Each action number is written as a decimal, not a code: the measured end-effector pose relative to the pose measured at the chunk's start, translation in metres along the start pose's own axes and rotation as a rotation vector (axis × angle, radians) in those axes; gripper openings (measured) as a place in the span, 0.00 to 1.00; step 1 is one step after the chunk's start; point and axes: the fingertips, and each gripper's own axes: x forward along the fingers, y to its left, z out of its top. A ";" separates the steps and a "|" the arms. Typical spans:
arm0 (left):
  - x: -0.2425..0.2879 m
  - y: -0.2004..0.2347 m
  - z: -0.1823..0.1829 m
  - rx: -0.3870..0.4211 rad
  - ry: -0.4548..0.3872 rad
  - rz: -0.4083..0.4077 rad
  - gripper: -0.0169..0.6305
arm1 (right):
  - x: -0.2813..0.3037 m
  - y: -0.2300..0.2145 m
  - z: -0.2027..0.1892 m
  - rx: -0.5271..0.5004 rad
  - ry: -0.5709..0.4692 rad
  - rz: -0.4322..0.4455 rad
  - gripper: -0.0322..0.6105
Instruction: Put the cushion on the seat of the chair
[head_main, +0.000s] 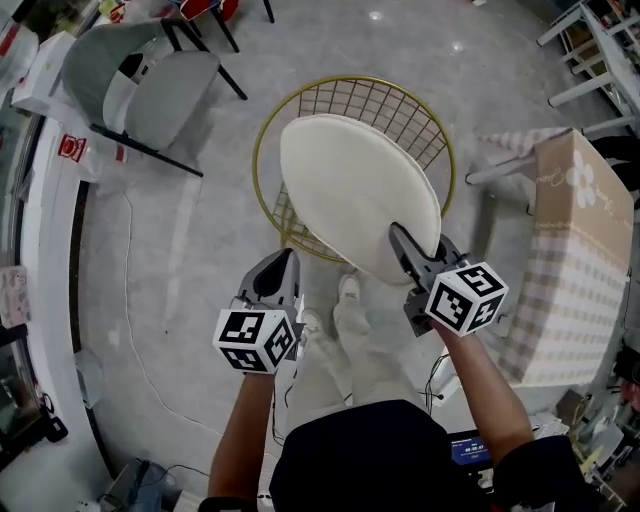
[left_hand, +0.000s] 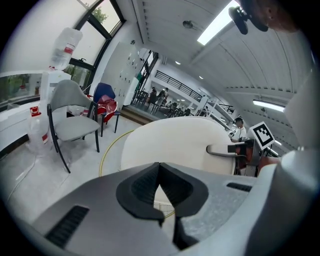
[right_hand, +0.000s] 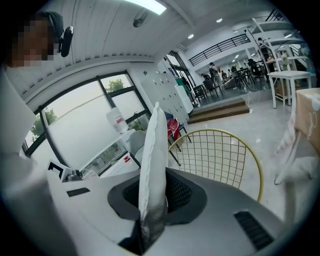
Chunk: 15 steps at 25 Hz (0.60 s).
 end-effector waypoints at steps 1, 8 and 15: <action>0.004 0.001 -0.004 -0.002 0.006 -0.001 0.03 | 0.003 -0.003 -0.004 0.004 0.003 -0.002 0.15; 0.030 0.007 -0.033 -0.017 0.039 -0.015 0.03 | 0.025 -0.016 -0.028 0.033 0.024 -0.001 0.15; 0.051 0.016 -0.057 -0.036 0.061 -0.020 0.03 | 0.049 -0.024 -0.048 0.047 0.040 0.019 0.15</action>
